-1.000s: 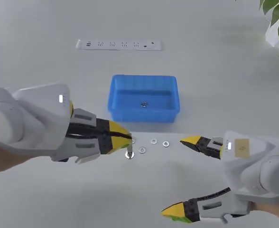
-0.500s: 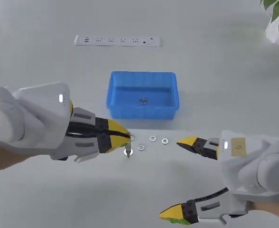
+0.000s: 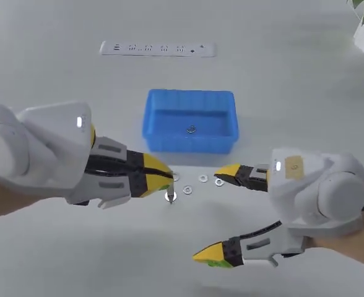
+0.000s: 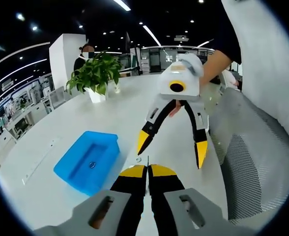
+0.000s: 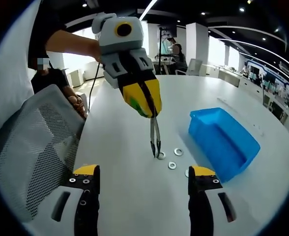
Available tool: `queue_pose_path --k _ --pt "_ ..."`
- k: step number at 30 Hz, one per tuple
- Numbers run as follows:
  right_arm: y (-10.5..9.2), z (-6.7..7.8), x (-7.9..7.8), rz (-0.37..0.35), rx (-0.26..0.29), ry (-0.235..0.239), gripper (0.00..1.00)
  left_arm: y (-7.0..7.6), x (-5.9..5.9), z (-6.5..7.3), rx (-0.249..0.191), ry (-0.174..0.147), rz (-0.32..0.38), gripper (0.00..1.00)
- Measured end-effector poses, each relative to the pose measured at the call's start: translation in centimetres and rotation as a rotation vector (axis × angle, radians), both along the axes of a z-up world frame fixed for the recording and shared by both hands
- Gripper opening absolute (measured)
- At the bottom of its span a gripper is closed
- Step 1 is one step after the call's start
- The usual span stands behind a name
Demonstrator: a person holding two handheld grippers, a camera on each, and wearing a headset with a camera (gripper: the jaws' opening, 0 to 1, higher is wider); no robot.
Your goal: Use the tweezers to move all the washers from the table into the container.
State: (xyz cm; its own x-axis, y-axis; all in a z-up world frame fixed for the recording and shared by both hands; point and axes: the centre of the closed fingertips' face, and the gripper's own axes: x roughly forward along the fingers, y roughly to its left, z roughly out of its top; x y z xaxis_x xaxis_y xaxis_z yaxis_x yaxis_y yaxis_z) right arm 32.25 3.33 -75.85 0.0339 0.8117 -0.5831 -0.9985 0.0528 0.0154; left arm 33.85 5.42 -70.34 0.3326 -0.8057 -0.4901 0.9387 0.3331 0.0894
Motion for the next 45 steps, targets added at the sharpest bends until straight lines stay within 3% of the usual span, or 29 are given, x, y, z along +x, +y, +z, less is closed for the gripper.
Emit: queue_pose_path --k 6,9,12,14,19,29,33,41,45 --pt "2.4 -0.4 0.2 0.078 -0.01 -0.008 0.61 0.2 -0.2 0.0 -0.01 0.024 0.001 0.05" --pt "3.5 -0.2 0.4 0.117 -0.003 -0.058 0.52 0.3 0.1 0.0 -0.006 0.02 0.007 0.05" --pt "4.4 -0.6 0.5 0.142 -0.013 -0.051 0.5 0.4 0.4 0.0 -0.003 0.021 0.01 0.05" --pt "4.5 -0.9 0.7 0.151 -0.025 -0.064 0.47 0.4 0.3 0.0 -0.002 0.024 0.005 0.05" --pt "4.7 -1.2 1.1 0.163 -0.028 -0.049 0.32 0.2 0.3 0.0 -0.012 0.029 0.003 0.05" --pt "5.5 -1.4 1.2 0.204 -0.026 -0.045 0.19 0.3 0.2 0.0 -0.008 0.033 -0.005 0.05" --pt "5.7 -1.5 1.6 0.218 -0.045 -0.078 0.13 0.4 0.2 0.0 -0.007 0.04 -0.009 0.05" --pt "5.5 -1.7 1.4 0.248 -0.054 -0.086 0.1 0.2 0.0 -0.1 -0.007 0.043 -0.017 0.05" --pt "5.4 -1.7 1.4 0.261 -0.045 -0.113 0.1 0.0 0.0 -0.1 -0.003 0.04 -0.022 0.05"
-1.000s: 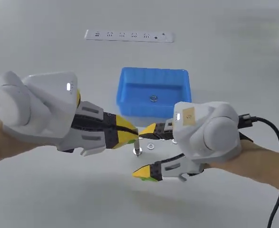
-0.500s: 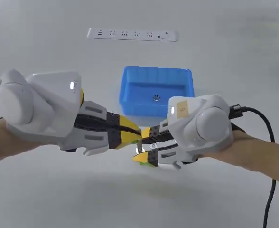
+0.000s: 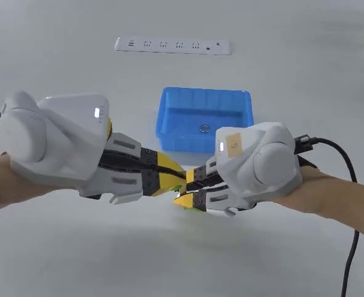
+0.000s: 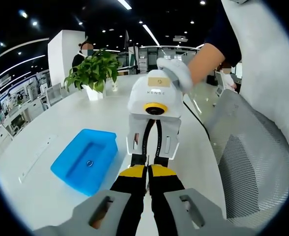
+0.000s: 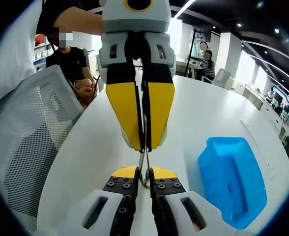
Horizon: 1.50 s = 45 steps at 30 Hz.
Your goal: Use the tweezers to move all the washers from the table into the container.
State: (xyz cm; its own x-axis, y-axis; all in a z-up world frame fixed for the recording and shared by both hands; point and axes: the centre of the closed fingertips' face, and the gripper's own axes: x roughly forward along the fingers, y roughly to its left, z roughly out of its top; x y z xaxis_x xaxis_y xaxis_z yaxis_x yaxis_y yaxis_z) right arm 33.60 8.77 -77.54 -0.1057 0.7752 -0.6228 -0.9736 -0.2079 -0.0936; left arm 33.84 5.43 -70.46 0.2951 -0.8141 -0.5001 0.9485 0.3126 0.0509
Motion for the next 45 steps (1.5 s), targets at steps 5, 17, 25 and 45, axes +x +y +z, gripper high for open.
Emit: queue_pose_path --k 5,17,25,45 --pt "0.0 0.0 0.1 -0.01 0.008 0.003 0.09 -0.2 -0.1 0.0 0.027 -0.012 -0.025 0.05" --pt "0.1 0.0 0.2 -0.03 0.005 -0.002 0.09 0.1 0.3 -0.1 0.04 0.014 0.006 0.07" --pt "0.0 0.1 0.2 -0.034 0.009 -0.005 0.09 0.1 0.2 -0.1 0.049 0.015 0.004 0.07" --pt "-0.6 1.0 0.8 -0.057 0.035 0.019 0.09 1.1 -0.4 0.5 0.057 0.034 0.048 0.21"
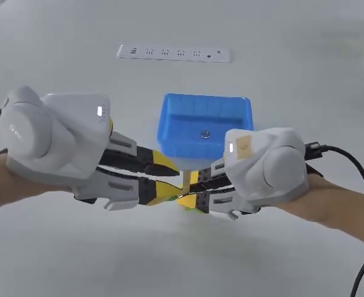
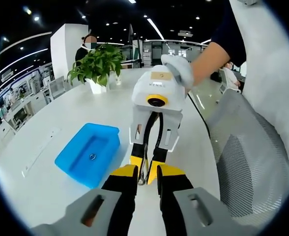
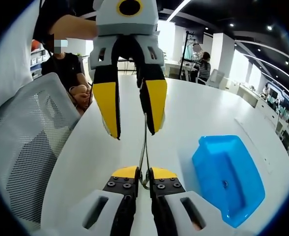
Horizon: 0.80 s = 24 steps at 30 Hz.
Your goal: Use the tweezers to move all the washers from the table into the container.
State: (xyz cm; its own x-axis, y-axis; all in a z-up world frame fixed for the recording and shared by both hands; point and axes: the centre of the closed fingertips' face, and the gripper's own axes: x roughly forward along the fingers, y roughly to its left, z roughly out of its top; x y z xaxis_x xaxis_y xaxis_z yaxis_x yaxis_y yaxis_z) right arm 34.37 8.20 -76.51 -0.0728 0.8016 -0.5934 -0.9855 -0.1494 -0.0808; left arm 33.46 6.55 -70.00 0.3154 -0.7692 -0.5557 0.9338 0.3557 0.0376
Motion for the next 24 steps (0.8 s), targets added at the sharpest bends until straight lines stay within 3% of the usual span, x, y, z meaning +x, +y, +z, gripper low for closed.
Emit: queue_pose_path --k 4,8,13,15,17,21,24 --pt "-0.7 0.2 0.2 -0.003 -0.004 0.004 0.09 1.0 -0.9 -0.4 0.015 0.019 0.022 0.24" --pt "-1.1 0.8 0.3 -0.008 0.001 0.005 0.09 1.7 -1.8 -0.4 -0.01 0.049 0.06 0.25" --pt "-1.6 1.9 0.8 -0.01 0.005 -0.011 0.09 2.6 -2.5 -0.5 -0.003 0.043 0.108 0.28" --pt "-1.8 2.4 1.2 -0.01 0.005 -0.024 0.09 2.7 -2.9 -0.4 -0.025 0.073 0.143 0.27" --pt "-1.9 3.0 1.5 -0.006 0.004 -0.034 0.09 2.9 -3.1 -0.2 -0.029 0.044 0.158 0.28" --pt "-1.9 4.1 2.0 -0.006 0.012 -0.046 0.09 2.9 -3.5 -0.2 -0.06 0.054 0.189 0.41" --pt "-1.9 4.8 2.2 -0.006 0.02 -0.05 0.09 3.1 -4.0 -0.9 -0.032 0.062 0.196 0.48"
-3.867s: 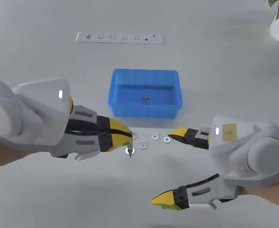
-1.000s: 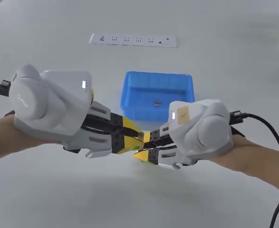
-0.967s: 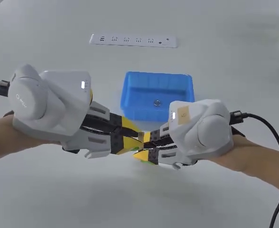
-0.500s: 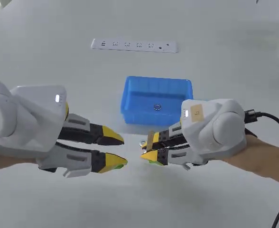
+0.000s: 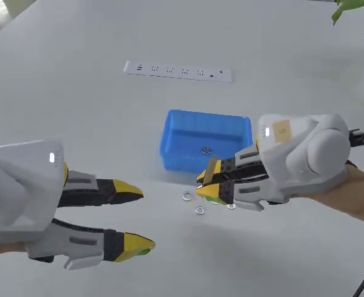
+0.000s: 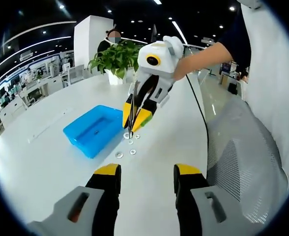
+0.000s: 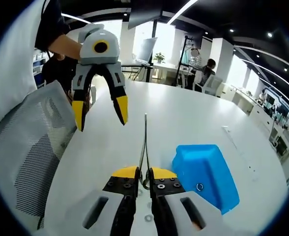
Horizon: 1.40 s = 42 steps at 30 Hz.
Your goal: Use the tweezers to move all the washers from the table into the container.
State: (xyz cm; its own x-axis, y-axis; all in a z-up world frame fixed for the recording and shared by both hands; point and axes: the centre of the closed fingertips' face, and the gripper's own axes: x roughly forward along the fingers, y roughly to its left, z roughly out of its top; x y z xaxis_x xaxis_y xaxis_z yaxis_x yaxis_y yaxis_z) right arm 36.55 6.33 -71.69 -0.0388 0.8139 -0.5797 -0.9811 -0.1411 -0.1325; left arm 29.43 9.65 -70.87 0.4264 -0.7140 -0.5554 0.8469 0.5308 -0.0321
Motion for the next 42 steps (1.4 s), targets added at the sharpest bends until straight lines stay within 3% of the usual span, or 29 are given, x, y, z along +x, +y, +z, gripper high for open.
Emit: queue_pose_path --k 5,7,11,20,26,32,36,42 --pt "0.2 1.5 0.4 -0.004 0.021 -0.016 0.09 0.1 -0.2 -0.2 -0.012 0.019 0.025 0.57" --pt "0.3 2.0 0.6 0.001 0.025 -0.027 0.09 0.2 -0.1 -0.1 -0.014 -0.001 0.042 0.59" --pt "0.4 3.1 1.4 -0.003 0.036 -0.045 0.09 0.5 0.1 -0.1 -0.024 -0.004 0.067 0.63" --pt "0.8 4.4 5.1 -0.042 0.043 -0.087 0.09 0.7 -0.7 -0.8 -0.026 0.014 0.084 0.68" --pt "0.9 3.7 7.6 -0.081 0.032 -0.096 0.09 1.1 -0.8 -1.4 -0.023 0.023 0.102 0.76" --pt "1.0 1.8 9.8 -0.124 0.009 -0.09 0.09 1.3 -0.5 -1.3 -0.014 0.012 0.124 0.83" --pt "0.7 0.6 10.7 -0.143 -0.006 -0.082 0.09 1.7 -0.4 -1.7 -0.003 0.012 0.14 0.87" --pt "0.1 -1.7 11.7 -0.177 -0.041 -0.053 0.09 1.4 -0.6 -2.6 0.007 0.038 0.14 0.92"
